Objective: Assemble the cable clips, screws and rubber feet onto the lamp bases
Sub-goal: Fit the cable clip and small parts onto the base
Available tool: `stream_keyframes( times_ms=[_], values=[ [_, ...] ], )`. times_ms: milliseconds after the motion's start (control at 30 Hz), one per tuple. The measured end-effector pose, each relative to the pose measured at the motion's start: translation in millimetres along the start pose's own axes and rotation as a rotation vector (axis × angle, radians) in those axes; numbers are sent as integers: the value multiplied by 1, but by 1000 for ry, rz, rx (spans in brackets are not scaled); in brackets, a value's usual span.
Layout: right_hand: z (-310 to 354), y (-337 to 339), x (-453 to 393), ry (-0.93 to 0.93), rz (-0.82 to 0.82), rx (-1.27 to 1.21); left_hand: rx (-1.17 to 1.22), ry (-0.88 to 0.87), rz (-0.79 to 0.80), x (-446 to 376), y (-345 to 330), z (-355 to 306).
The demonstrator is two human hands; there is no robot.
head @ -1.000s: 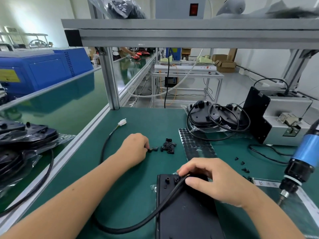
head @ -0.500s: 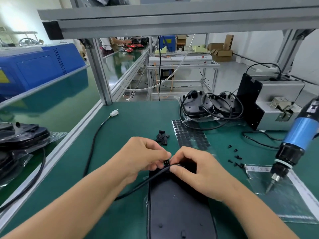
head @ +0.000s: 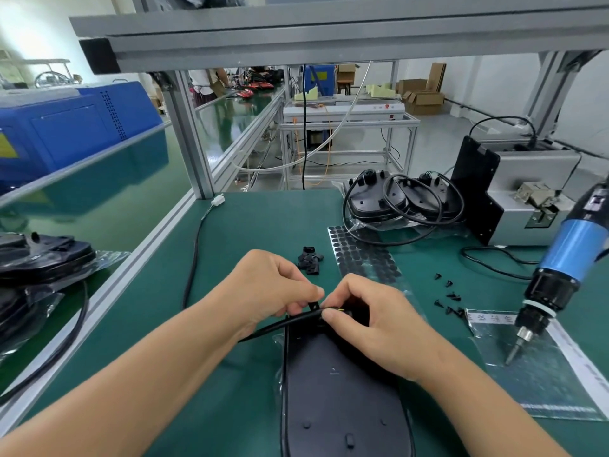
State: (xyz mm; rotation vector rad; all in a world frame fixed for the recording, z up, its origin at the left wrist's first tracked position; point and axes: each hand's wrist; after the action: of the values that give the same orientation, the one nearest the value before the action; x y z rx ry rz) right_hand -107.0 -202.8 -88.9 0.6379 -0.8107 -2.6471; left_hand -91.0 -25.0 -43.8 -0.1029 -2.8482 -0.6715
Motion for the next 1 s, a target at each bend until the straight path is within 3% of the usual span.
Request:
stream_keyframes(
  times_ms=[533,833,1000],
  values=[
    [0,-1,0,16,-20,4,-84,-21,29,4,4,0],
    [-2,-5,0,20,-62,30,-144,-110,291,5,19,6],
    [-2,-8,-1,-17,-117,0,-23,-85,190,1,8,15]
  ],
)
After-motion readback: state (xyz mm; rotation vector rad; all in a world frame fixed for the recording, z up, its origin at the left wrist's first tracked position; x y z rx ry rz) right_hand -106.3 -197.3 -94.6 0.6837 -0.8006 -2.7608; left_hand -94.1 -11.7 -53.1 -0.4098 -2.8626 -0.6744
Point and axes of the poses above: each hand's wrist, its own x-axis away from the middle knuckle, its own y-axis out of the back of the hand, z = x × y, and after that the axes turned 4 degrees about y, right-handed
